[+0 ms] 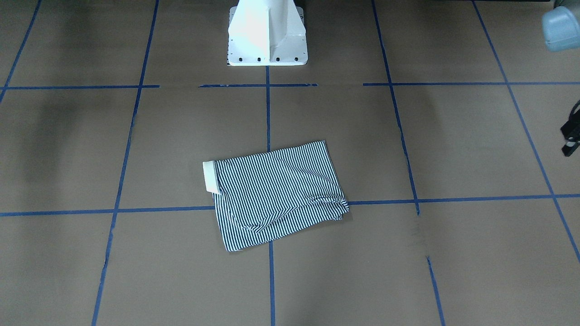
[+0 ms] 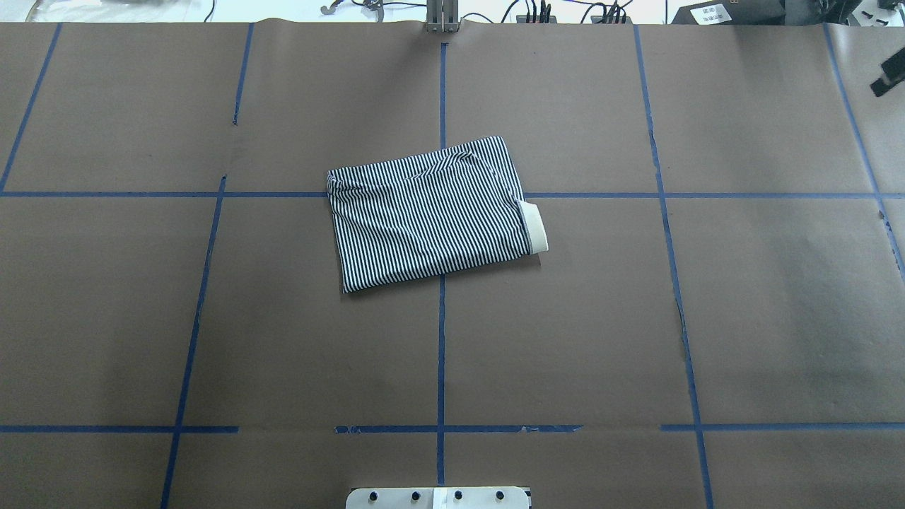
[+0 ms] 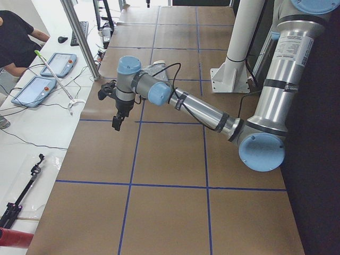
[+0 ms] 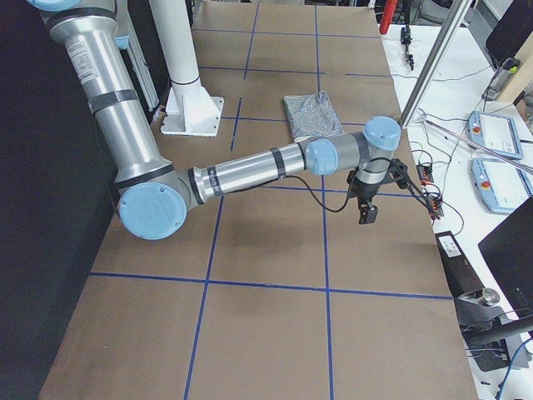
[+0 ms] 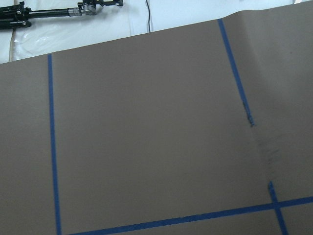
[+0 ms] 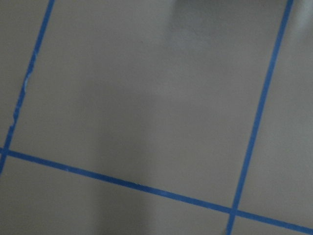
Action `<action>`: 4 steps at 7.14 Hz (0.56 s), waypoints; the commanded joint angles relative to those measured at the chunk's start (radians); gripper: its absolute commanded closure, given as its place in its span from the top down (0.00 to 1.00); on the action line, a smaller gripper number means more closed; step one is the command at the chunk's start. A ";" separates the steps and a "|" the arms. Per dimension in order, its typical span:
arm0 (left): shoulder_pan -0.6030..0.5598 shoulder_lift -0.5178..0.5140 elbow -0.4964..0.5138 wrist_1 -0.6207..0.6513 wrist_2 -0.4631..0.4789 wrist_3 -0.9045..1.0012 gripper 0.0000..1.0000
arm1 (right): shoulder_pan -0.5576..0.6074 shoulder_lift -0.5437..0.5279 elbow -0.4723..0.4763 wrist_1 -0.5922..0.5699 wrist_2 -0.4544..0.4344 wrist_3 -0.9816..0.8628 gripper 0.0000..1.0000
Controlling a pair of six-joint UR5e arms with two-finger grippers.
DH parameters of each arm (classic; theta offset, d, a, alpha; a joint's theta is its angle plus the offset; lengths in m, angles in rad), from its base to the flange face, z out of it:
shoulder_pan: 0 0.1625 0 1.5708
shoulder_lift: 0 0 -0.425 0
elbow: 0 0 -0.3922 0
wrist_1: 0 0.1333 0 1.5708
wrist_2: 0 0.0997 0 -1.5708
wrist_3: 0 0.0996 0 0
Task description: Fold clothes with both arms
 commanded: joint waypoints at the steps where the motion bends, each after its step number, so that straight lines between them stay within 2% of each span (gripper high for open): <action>1: -0.122 0.102 0.035 -0.011 -0.014 0.444 1.00 | 0.106 -0.177 0.006 0.013 0.014 -0.184 1.00; 4: -0.110 0.138 0.075 -0.019 -0.004 0.448 1.00 | 0.124 -0.334 0.018 0.068 0.029 -0.166 1.00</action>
